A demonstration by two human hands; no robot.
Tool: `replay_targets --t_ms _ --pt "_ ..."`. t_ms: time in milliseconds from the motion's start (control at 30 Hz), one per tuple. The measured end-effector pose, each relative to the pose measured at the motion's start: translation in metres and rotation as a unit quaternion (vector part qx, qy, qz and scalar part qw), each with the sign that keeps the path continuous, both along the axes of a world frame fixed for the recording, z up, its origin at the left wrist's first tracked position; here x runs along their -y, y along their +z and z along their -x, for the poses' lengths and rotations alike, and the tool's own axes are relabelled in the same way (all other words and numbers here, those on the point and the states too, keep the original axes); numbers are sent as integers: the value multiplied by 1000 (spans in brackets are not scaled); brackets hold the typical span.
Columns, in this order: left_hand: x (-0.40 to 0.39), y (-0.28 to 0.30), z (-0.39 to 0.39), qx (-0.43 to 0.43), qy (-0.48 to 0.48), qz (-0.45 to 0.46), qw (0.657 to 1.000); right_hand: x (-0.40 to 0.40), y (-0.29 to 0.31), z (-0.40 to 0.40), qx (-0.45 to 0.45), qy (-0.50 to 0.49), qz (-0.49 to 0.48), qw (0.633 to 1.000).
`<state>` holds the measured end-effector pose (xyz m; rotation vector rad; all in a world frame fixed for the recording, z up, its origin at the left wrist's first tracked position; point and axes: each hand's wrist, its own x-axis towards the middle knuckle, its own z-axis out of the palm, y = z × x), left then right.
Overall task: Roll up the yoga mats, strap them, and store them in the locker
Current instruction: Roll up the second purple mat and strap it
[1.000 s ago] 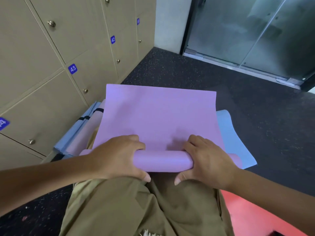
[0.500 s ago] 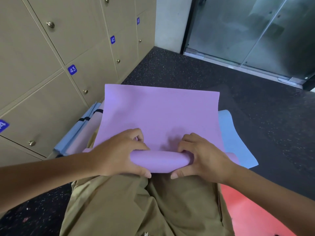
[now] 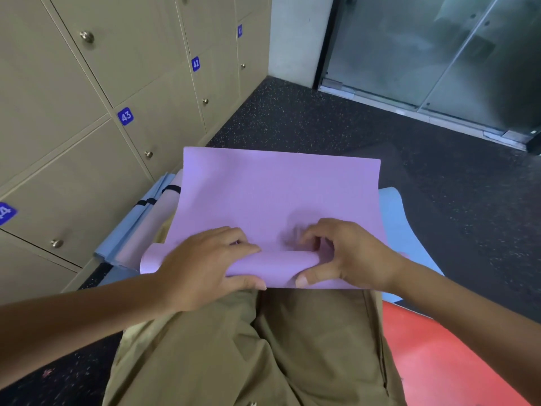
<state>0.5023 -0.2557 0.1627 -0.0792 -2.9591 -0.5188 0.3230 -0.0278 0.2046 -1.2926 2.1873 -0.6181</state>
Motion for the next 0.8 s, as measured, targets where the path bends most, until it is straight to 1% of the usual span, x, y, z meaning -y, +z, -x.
replay_targets --t_ms 100,167,233,300,367,433,500,567,633,733,767,800 --pt "10 7 16 94 -30 -54 994 -5 -12 -7 -143 8 36 989" --pt "17 12 27 158 -32 -88 983 -9 -24 -15 -245 -11 78 966" --pt "20 13 35 188 -31 -115 975 -12 -35 -18 -299 -25 108 948" --pt "21 11 38 194 -31 -133 971 -14 -40 -15 -310 -33 115 943" --pt "22 11 38 166 -22 -147 975 -13 -40 -11 -289 -39 105 951" --pt "20 10 34 85 -9 -151 985 -10 -36 -7 -248 -47 87 964" --pt "15 7 28 -21 -3 -110 994 -5 -29 -3 -195 -64 66 977" --pt "6 3 22 -77 33 -79 993 3 -21 2 -140 -83 41 986" --pt "-1 -1 19 -102 69 -53 991 10 -16 8 -88 -90 17 992" --pt "-4 -6 18 -110 84 -22 990 19 -13 17 -11 -83 6 996" --pt "-3 -7 19 -106 86 -24 990 20 -13 19 -12 -73 8 997" --pt "0 -7 21 -98 86 -29 991 20 -15 20 -31 -63 16 997"
